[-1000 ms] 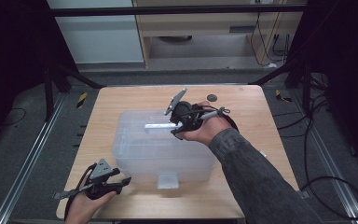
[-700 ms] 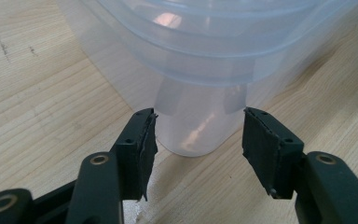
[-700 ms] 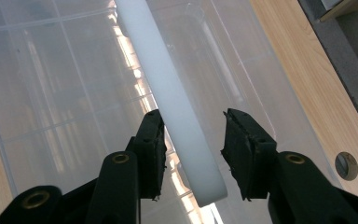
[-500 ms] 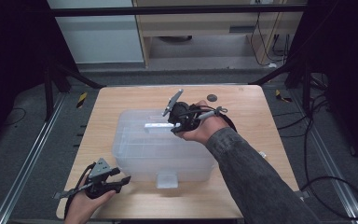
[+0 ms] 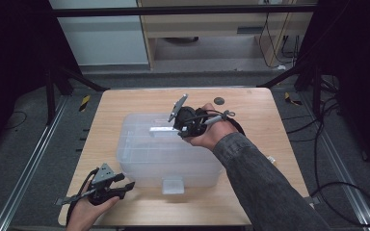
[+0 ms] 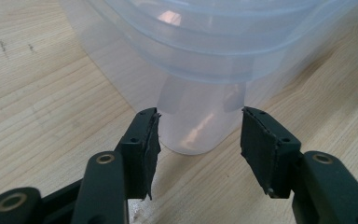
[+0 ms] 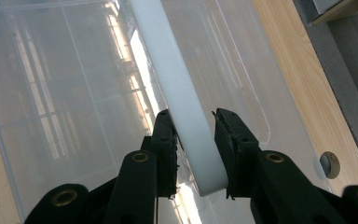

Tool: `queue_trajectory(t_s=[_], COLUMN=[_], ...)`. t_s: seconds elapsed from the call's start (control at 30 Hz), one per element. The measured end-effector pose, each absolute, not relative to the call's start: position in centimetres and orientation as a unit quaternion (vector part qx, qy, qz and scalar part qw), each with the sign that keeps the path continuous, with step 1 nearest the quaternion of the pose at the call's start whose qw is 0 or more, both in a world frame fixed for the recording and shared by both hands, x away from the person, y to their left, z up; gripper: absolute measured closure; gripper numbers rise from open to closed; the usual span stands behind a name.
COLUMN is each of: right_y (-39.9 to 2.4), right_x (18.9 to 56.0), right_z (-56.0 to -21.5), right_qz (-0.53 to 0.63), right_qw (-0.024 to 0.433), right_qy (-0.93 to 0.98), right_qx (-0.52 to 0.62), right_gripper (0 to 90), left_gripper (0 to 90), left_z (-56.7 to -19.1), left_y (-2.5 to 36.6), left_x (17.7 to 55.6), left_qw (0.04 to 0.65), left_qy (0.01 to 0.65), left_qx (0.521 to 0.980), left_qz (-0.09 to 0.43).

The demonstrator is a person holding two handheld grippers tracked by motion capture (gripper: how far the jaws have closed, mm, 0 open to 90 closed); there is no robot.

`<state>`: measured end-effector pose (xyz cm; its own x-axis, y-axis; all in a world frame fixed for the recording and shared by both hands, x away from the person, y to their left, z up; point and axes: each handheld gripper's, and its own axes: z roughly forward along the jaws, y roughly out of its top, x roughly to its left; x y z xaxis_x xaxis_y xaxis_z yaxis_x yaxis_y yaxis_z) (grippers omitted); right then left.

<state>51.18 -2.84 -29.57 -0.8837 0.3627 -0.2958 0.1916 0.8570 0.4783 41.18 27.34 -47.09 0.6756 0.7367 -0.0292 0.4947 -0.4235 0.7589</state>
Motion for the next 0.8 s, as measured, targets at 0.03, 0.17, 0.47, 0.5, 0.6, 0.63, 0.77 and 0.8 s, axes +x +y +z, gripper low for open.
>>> queue_trajectory(t_s=[0.03, 0.17, 0.47, 0.5, 0.6, 0.63, 0.77, 0.8], right_y=[-2.9, -3.1, -3.2, -3.3, -3.4, -3.4, -3.5, -3.5], right_x=[51.2, 51.2, 51.5, 51.5, 51.7, 51.8, 52.0, 52.1], right_z=[-29.5, -29.5, -29.3, -29.2, -28.9, -28.8, -28.4, -28.3], right_qz=[0.222, 0.225, 0.229, 0.23, 0.236, 0.236, 0.236, 0.235], right_qw=[0.192, 0.192, 0.185, 0.186, 0.182, 0.181, 0.179, 0.18], right_qy=[0.944, 0.944, 0.945, 0.944, 0.943, 0.943, 0.943, 0.944], right_qx=[0.148, 0.146, 0.145, 0.145, 0.147, 0.148, 0.15, 0.149], right_gripper=[70.0, 70.2, 70.5, 70.4, 70.6, 70.6, 70.6, 70.6], left_gripper=[46.9, 46.8, 45.8, 45.4, 44.9, 44.8, 44.7, 44.6], left_z=[-47.1, -47.1, -47.1, -47.1, -47.1, -47.1, -47.1, -47.1], left_y=[27.3, 27.2, 27.1, 27.1, 27.1, 27.1, 27.2, 27.2], left_x=[41.2, 41.1, 41.2, 41.2, 41.2, 41.2, 41.2, 41.2], left_qw=[0.387, 0.387, 0.389, 0.389, 0.389, 0.39, 0.392, 0.393], left_qy=[0.369, 0.369, 0.369, 0.369, 0.369, 0.369, 0.369, 0.37], left_qx=[0.83, 0.831, 0.83, 0.83, 0.83, 0.829, 0.829, 0.828], left_qz=[0.156, 0.156, 0.154, 0.154, 0.154, 0.154, 0.154, 0.153])
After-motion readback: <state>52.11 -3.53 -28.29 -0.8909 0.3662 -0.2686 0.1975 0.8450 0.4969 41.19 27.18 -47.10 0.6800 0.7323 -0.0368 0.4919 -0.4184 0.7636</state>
